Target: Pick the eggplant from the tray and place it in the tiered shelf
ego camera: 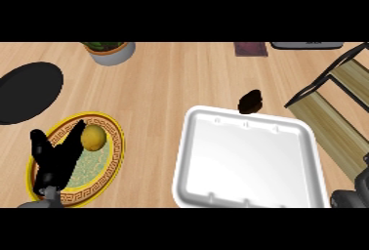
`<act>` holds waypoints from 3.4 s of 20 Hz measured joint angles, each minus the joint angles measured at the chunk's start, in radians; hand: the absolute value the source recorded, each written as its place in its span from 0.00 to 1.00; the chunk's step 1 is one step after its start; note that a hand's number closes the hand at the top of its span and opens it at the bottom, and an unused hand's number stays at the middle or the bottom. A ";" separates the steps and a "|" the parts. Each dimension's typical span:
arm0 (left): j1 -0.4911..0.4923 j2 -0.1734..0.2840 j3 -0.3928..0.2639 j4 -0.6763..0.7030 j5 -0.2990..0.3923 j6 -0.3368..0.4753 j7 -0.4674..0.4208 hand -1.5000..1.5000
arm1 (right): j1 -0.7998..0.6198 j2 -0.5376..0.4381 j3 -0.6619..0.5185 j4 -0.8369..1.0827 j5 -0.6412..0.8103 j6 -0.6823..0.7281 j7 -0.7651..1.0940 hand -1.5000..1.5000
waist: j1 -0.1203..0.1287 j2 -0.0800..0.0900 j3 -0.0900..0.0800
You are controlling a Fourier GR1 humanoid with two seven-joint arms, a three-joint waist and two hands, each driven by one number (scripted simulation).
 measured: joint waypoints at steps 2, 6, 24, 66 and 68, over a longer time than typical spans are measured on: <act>-0.010 -0.006 -0.002 0.005 0.000 0.003 0.003 0.50 | -0.004 -0.034 -0.049 0.006 -0.026 0.034 -0.031 1.00 | -0.001 0.001 0.000; -0.011 -0.010 -0.004 0.013 -0.006 -0.001 -0.015 0.50 | 0.003 -0.073 -0.113 0.041 -0.069 0.084 -0.070 1.00 | 0.003 0.003 0.000; -0.048 -0.012 0.006 0.040 -0.007 -0.011 -0.003 0.50 | 0.154 -0.272 -0.207 0.265 -0.212 -0.010 -0.172 1.00 | 0.012 0.007 0.000; -0.039 -0.019 0.023 0.036 -0.012 -0.017 -0.004 0.50 | 0.235 -0.412 -0.400 0.023 -0.417 -0.517 -0.026 0.00 | 0.001 0.003 -0.001; -0.034 -0.015 0.025 0.028 -0.008 -0.022 0.007 0.50 | 0.254 -0.429 -0.442 -0.048 -0.422 -0.499 -0.005 0.00 | -0.004 0.002 -0.002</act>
